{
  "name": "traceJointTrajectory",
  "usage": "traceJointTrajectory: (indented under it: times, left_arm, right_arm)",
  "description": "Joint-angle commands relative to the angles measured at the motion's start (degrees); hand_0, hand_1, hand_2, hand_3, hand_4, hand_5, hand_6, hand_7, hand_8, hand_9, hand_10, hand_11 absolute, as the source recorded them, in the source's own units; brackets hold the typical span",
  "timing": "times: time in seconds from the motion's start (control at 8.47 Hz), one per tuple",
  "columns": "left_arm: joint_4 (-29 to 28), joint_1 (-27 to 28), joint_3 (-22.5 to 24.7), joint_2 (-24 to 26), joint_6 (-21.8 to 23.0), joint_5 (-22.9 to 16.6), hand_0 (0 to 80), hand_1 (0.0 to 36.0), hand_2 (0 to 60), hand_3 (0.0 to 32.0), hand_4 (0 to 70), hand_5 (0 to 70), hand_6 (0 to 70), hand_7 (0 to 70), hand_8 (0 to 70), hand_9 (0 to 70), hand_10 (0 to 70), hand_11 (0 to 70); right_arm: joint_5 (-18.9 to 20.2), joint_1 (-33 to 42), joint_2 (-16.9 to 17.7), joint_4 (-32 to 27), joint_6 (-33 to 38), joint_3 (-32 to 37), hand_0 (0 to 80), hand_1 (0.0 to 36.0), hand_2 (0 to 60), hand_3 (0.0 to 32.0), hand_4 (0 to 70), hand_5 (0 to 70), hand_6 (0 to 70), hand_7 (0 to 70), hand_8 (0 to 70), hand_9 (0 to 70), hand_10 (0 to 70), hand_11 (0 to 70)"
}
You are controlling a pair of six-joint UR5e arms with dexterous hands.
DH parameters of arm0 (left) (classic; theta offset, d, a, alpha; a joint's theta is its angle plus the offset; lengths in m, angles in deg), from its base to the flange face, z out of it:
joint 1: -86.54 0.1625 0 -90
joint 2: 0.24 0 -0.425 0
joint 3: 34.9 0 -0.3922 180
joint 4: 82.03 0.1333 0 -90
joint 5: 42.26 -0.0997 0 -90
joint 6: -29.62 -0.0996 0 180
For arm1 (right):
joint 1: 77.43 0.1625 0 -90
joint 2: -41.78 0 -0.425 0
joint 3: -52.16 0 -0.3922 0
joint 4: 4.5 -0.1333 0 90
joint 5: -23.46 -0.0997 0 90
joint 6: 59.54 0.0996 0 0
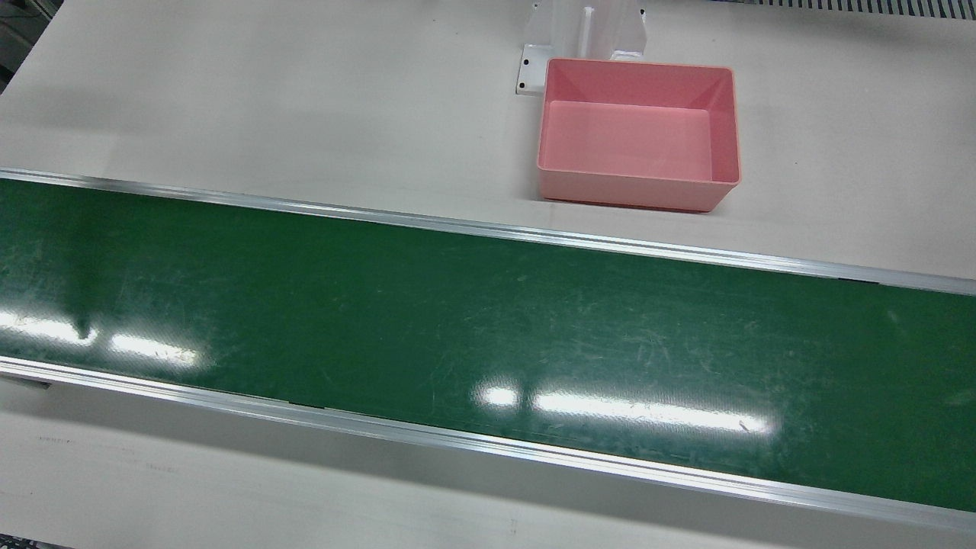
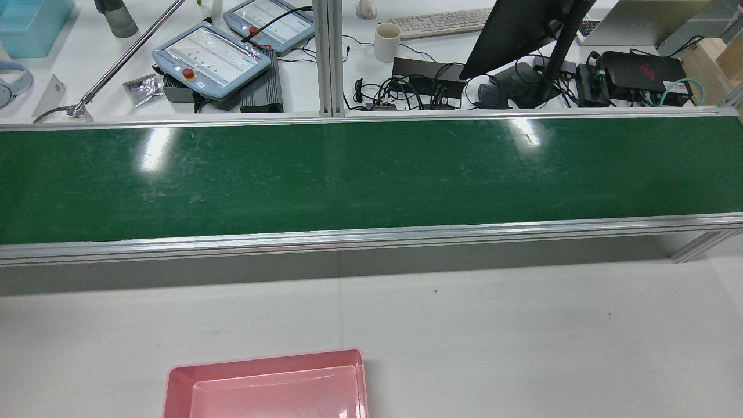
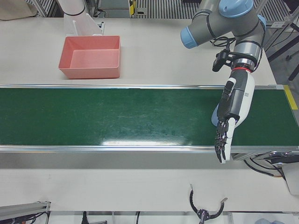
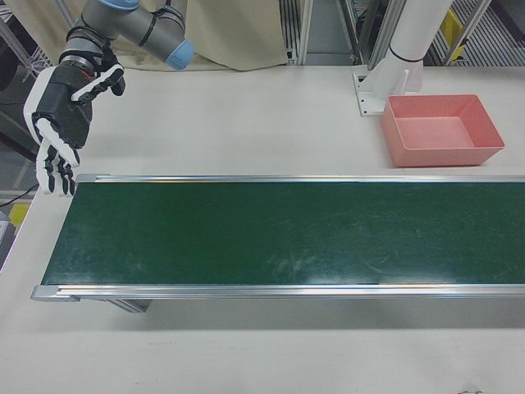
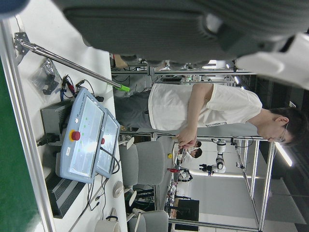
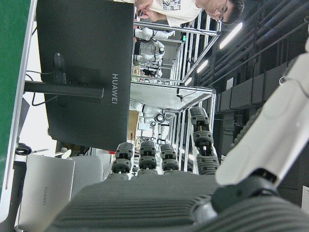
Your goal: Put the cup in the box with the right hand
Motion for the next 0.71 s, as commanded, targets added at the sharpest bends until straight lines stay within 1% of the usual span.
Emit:
traceJointTrajectory:
  times: [0.0,0.12,0.24,0.35,0.47,0.59]
  left_arm:
    - [0.0,0.0,0.0,0.0,0.0,0.0,0.0,0.0,0.0,0.0,0.0,0.0,0.0,0.0,0.0,0.0,0.0,0.0]
    - [0.0,0.0,0.0,0.0,0.0,0.0,0.0,0.0,0.0,0.0,0.0,0.0,0.0,0.0,0.0,0.0,0.0,0.0]
    - [0.0,0.0,0.0,0.0,0.0,0.0,0.0,0.0,0.0,0.0,0.0,0.0,0.0,0.0,0.0,0.0,0.0,0.0]
    - [0.0,0.0,0.0,0.0,0.0,0.1,0.0,0.0,0.0,0.0,0.0,0.0,0.0,0.0,0.0,0.0,0.0,0.0]
    - [0.0,0.0,0.0,0.0,0.0,0.0,0.0,0.0,0.0,0.0,0.0,0.0,0.0,0.0,0.0,0.0,0.0,0.0]
    - [0.1,0.0,0.0,0.0,0.0,0.0,0.0,0.0,0.0,0.0,0.0,0.0,0.0,0.0,0.0,0.0,0.0,0.0]
  right_arm:
    - [-1.0,-1.1,-0.2,0.9,-4.9,0.6,45.2,0.0,0.0,1.8,12.4,4.1,4.3,15.7,10.2,12.4,8.0,12.2]
    - [-3.2,-1.4,-0.7,1.1,-5.4,-0.1,45.3,0.0,0.0,1.8,12.0,4.1,4.3,15.7,10.2,12.2,7.7,11.7]
    - [-5.5,-1.5,-1.5,2.5,-5.7,-0.1,45.8,0.0,0.0,1.2,12.7,4.1,4.4,16.8,9.8,12.3,6.5,10.0]
    - [-8.4,-1.8,-3.2,5.2,-6.5,-0.2,45.6,0.0,0.0,0.4,10.3,4.1,4.8,18.3,9.9,12.4,5.5,8.6]
    - [-10.1,-4.4,-6.9,8.7,-10.4,-1.3,45.6,0.0,0.0,0.0,16.2,3.7,4.9,20.0,9.8,12.6,5.3,8.2]
    - [-14.0,-9.7,-10.7,15.4,-13.8,-4.9,45.9,0.0,0.0,0.0,28.9,2.8,5.3,23.1,9.0,12.8,5.0,7.5]
